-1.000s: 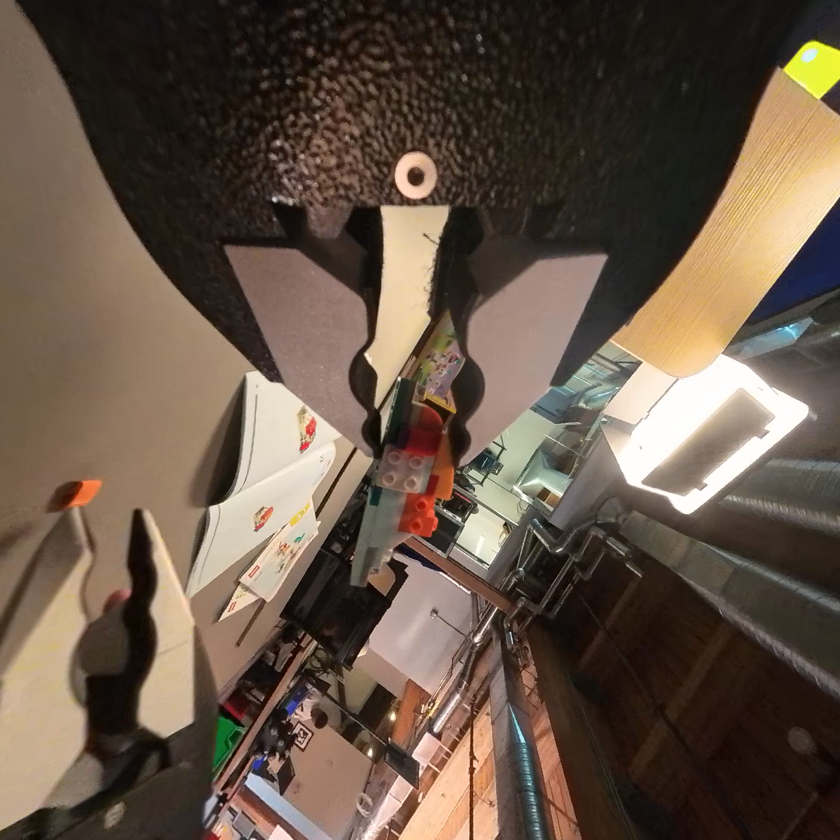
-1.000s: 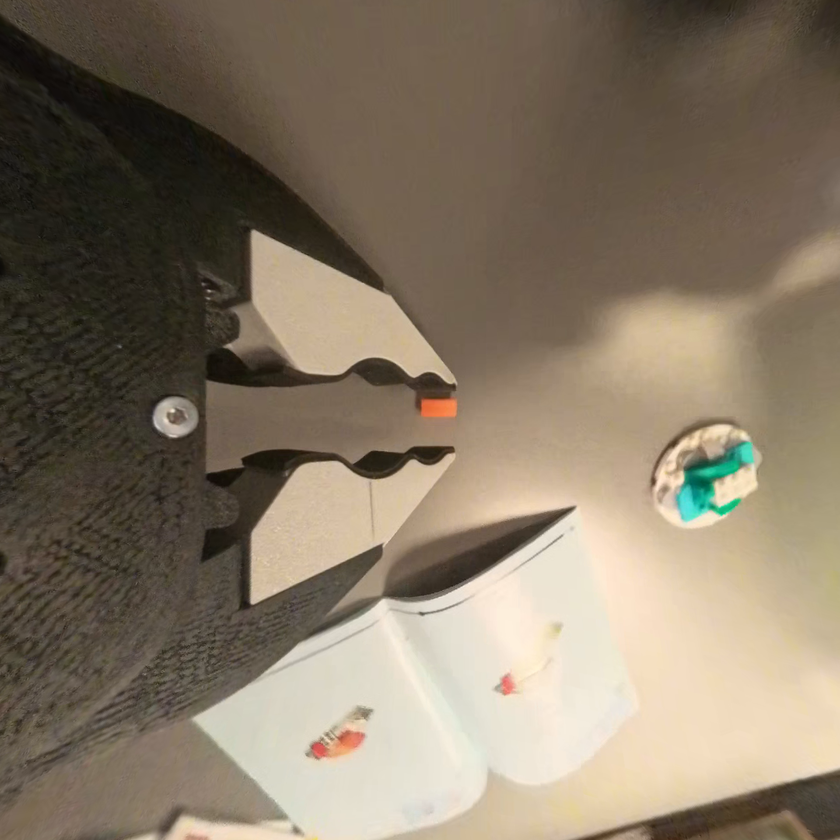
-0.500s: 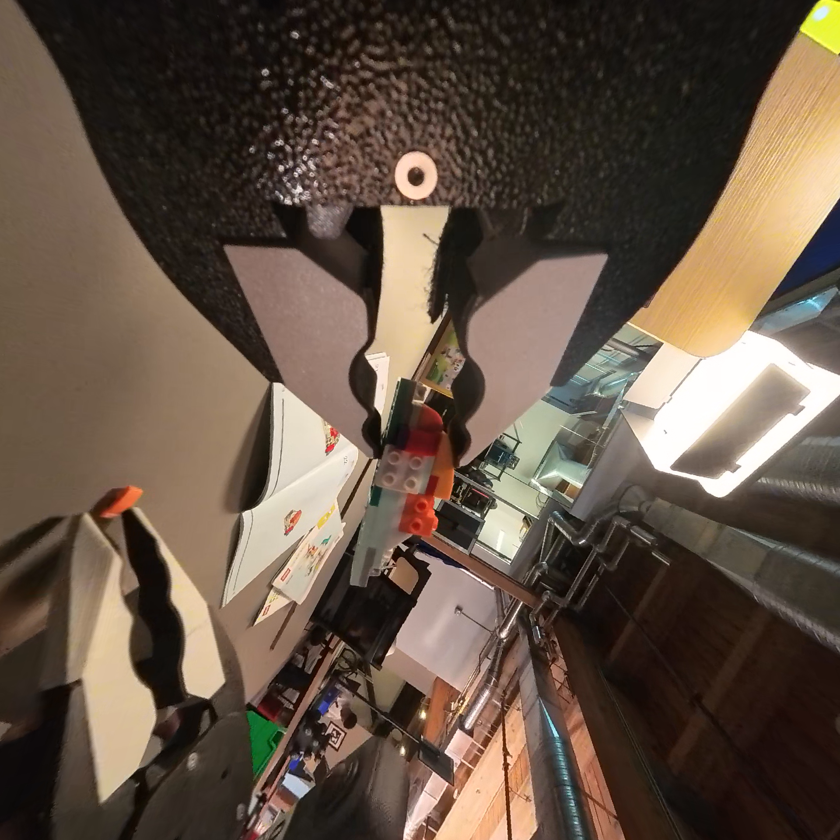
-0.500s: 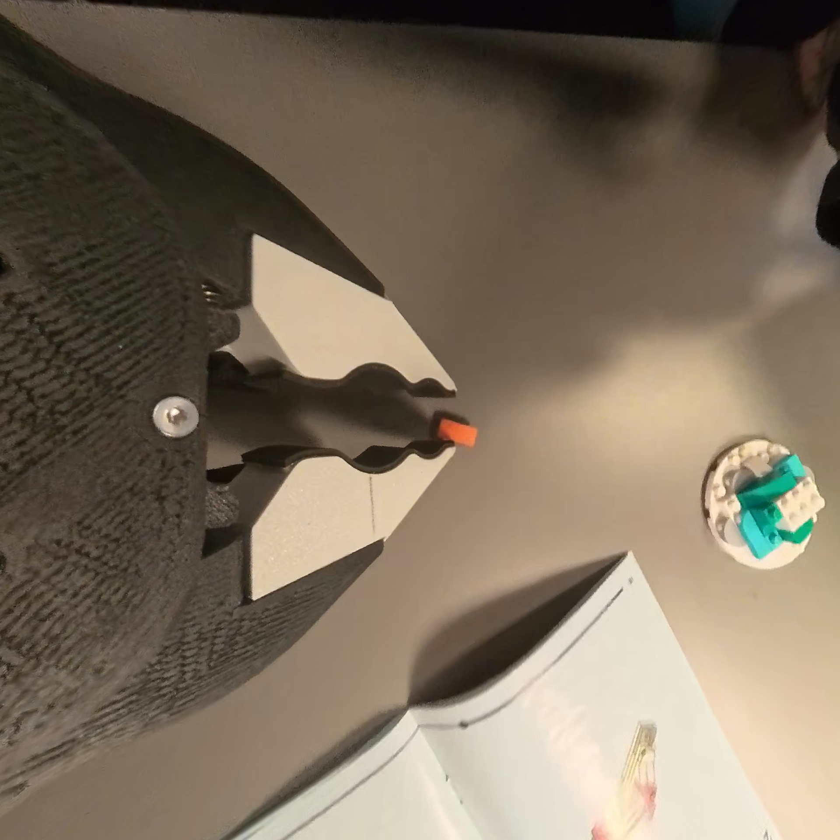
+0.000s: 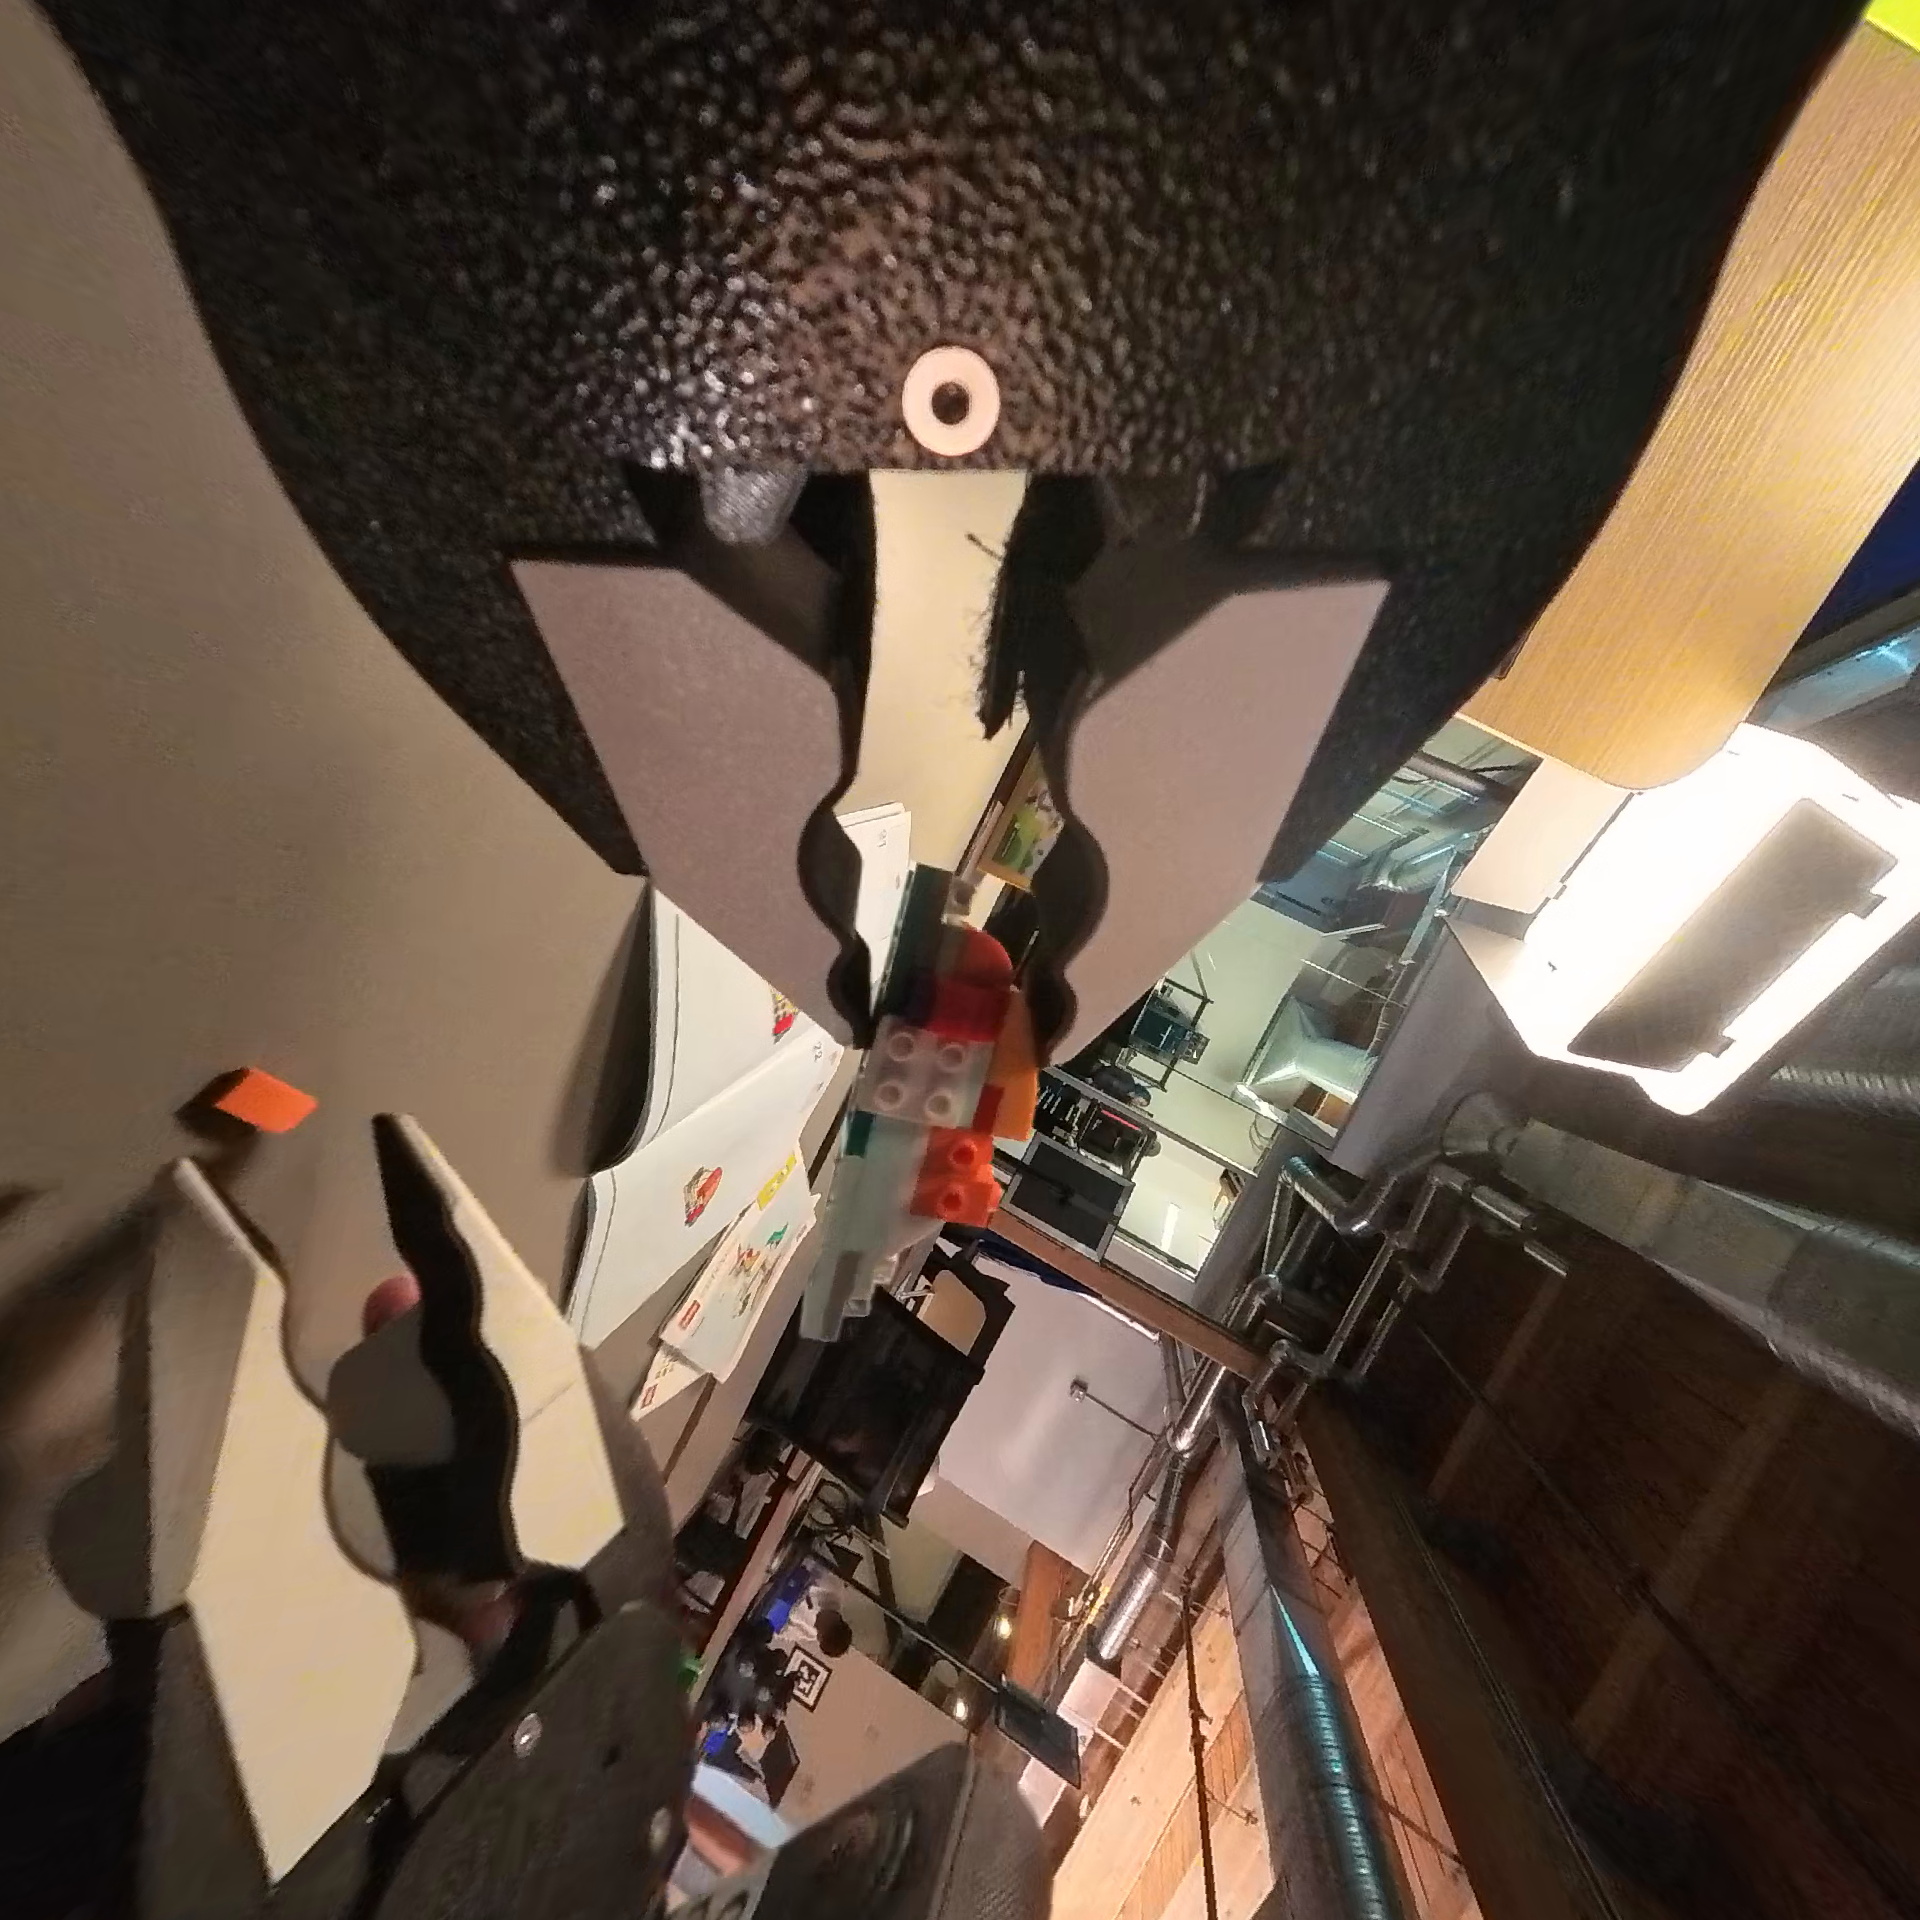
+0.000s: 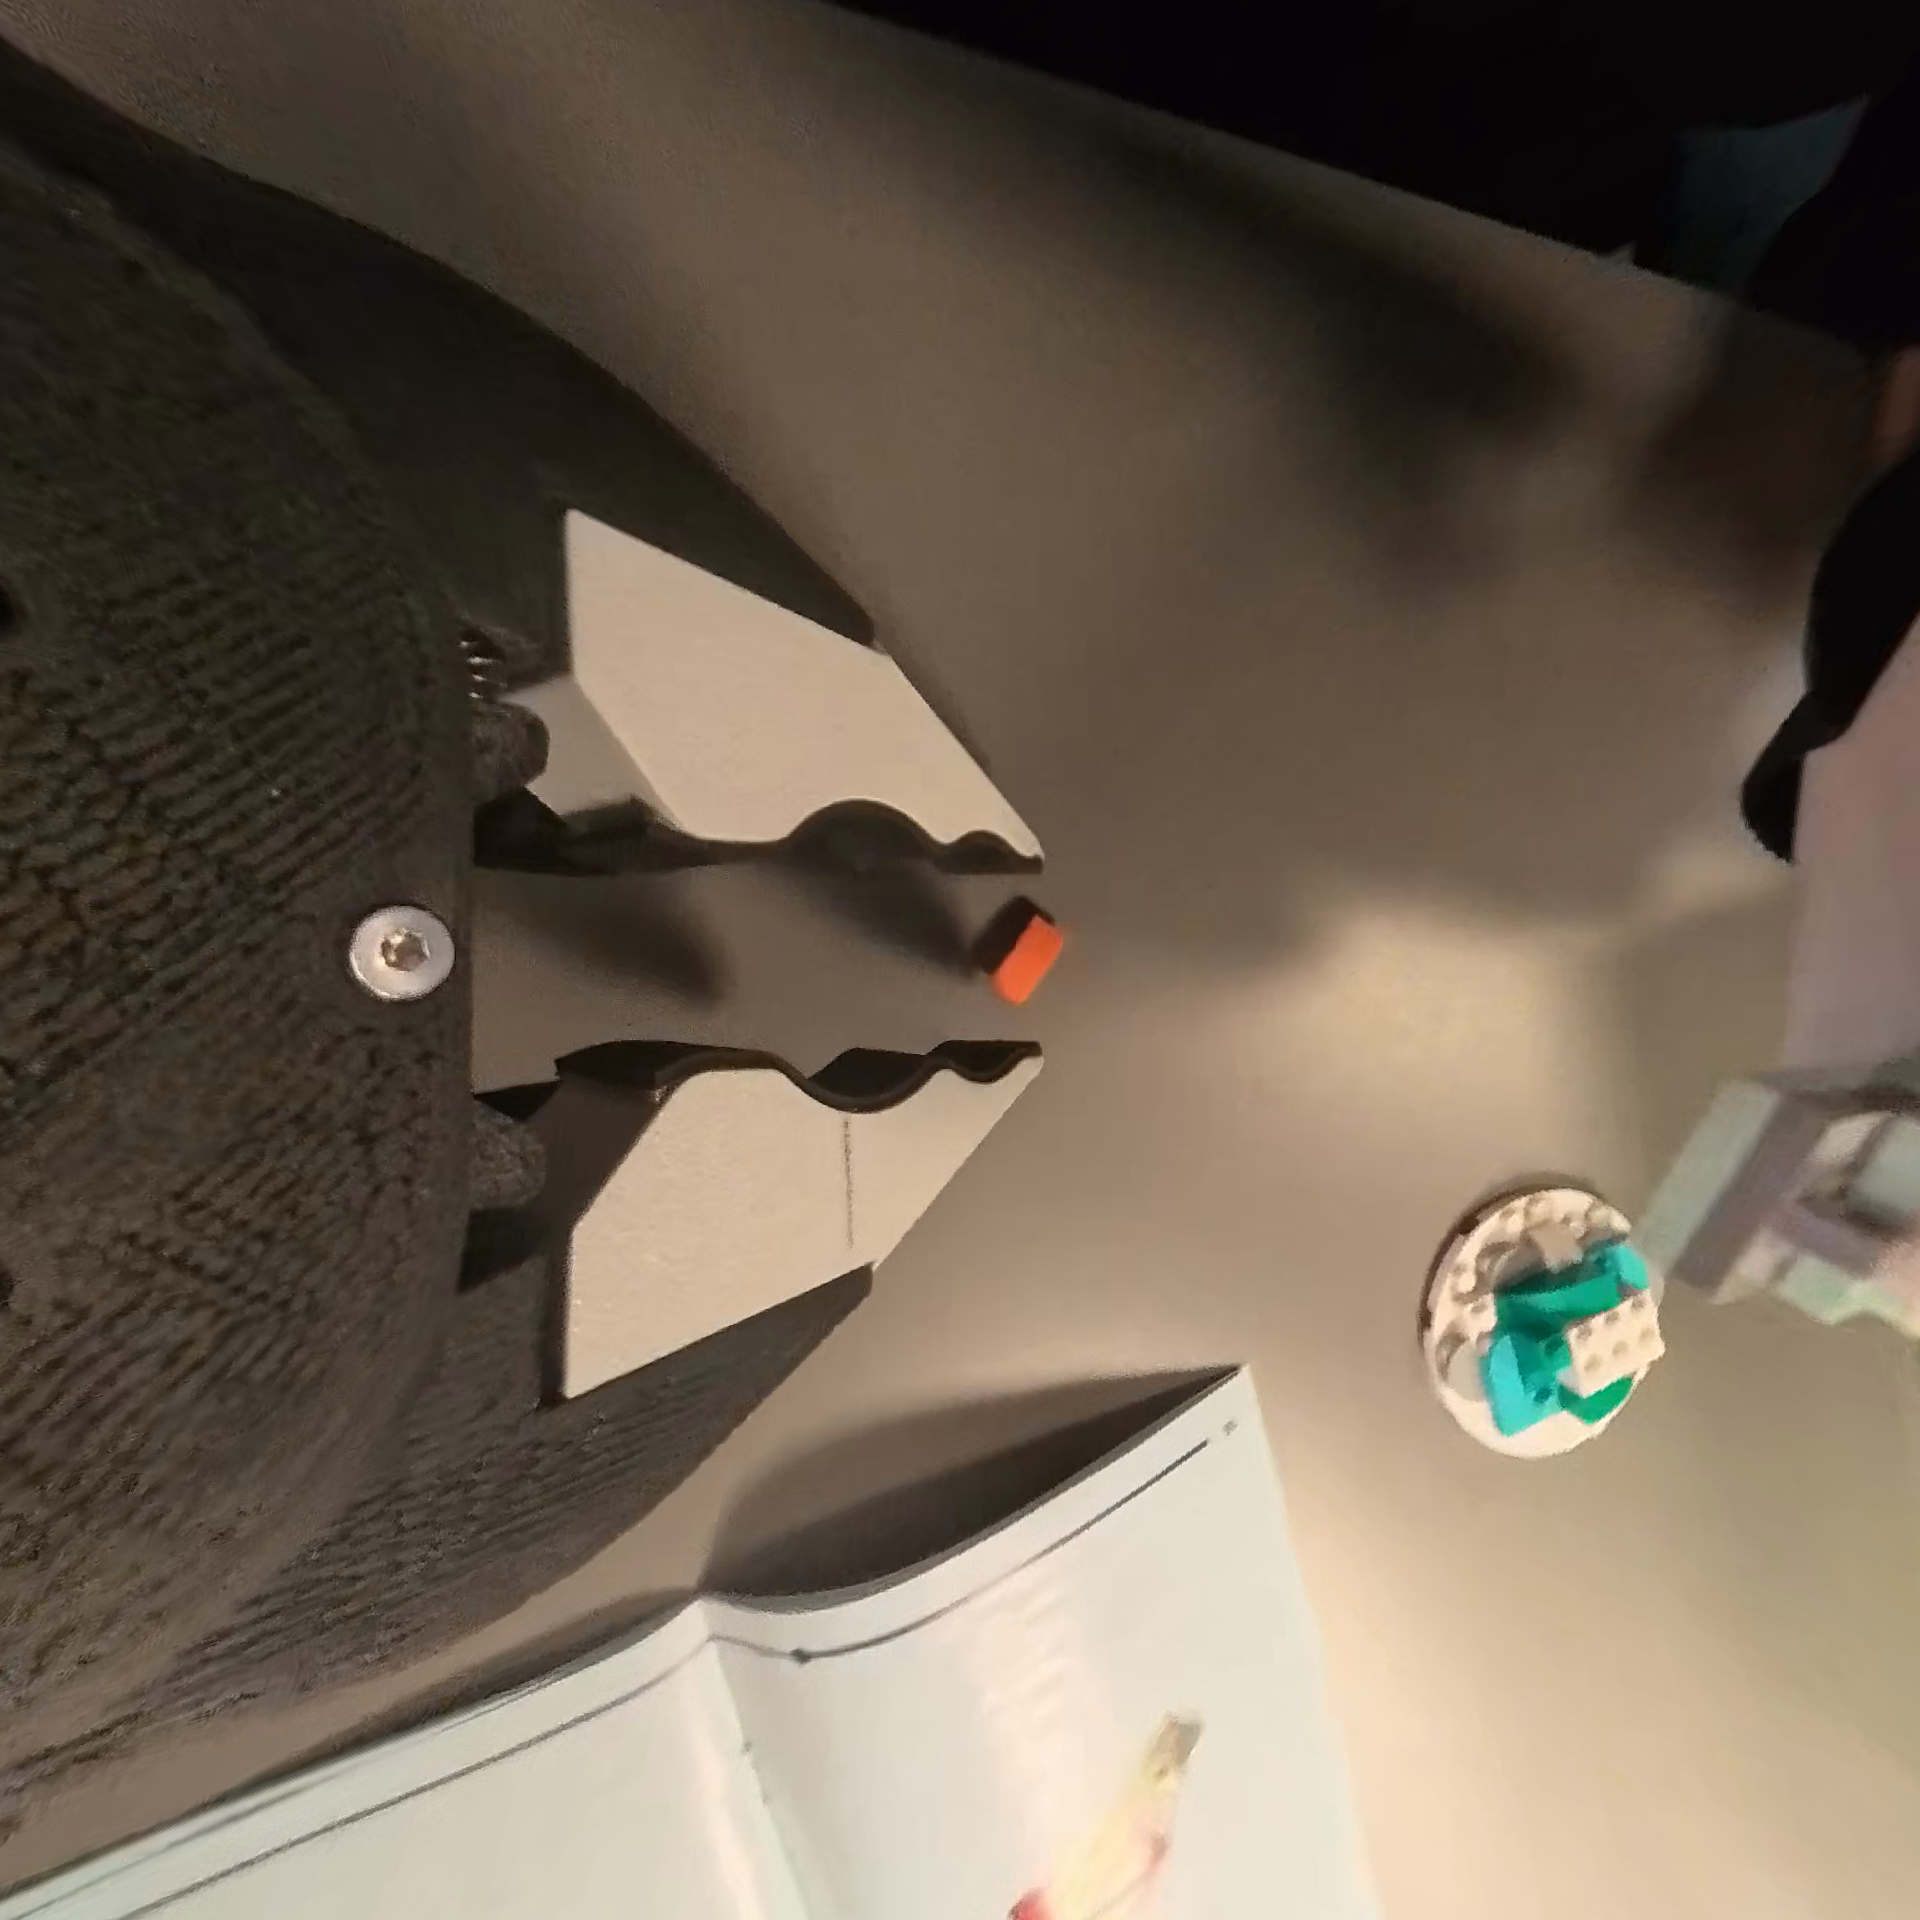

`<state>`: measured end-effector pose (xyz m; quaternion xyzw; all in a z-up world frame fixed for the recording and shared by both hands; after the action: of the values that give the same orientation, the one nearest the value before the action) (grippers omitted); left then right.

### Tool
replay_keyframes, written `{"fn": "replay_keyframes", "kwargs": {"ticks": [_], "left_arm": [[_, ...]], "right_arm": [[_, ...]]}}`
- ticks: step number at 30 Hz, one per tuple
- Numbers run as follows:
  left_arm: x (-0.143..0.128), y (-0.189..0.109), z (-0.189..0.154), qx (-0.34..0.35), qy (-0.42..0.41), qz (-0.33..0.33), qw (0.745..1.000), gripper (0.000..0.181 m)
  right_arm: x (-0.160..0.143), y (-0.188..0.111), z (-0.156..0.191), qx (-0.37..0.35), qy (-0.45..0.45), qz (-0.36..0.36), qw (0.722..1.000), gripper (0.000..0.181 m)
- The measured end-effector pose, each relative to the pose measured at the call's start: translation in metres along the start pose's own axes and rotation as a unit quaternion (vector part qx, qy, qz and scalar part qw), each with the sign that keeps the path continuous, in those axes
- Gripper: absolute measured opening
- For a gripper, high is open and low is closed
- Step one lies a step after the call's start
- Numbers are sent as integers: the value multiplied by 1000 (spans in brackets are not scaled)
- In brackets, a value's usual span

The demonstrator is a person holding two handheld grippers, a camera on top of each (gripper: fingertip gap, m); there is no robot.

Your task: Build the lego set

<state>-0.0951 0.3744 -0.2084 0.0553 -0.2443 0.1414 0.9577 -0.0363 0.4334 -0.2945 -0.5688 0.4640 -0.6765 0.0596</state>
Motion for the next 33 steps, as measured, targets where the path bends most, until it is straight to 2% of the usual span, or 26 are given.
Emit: {"fn": "replay_keyframes", "kwargs": {"ticks": [4,7,16,23,27,31,33], "left_arm": [[-1,1,-3,-6,7,2,1000,27],[-1,1,-4,-10,8,2,1000,27],[-1,1,-7,-18,11,3,1000,26],[-2,1,-7,-19,13,4,1000,27],[-4,1,-7,-20,13,6,1000,27],[-4,1,-7,-20,12,6,1000,27],[-4,0,-7,-20,12,6,1000,27]], "right_arm": [[0,6,3,36,-5,0,999,31],[-4,7,0,35,-8,7,999,26],[-9,-2,-10,-15,-29,24,999,17],[-6,8,-20,-51,-21,22,998,13],[0,12,-21,-73,16,16,997,13],[6,5,-13,-41,135,-13,990,15],[4,3,-9,-42,187,-2,981,20]]}}
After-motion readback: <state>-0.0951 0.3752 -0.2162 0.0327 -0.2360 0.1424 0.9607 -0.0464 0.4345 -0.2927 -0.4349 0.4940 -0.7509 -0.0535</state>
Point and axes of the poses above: each gripper's, where its closed fingertips meet, y out along the fingers, x out of its top, z = x × y across the jaws, the point moved 2 cm from there along -y, back along the fingers, and after that the axes turned 3 degrees about -x, right-handed, at the moved point
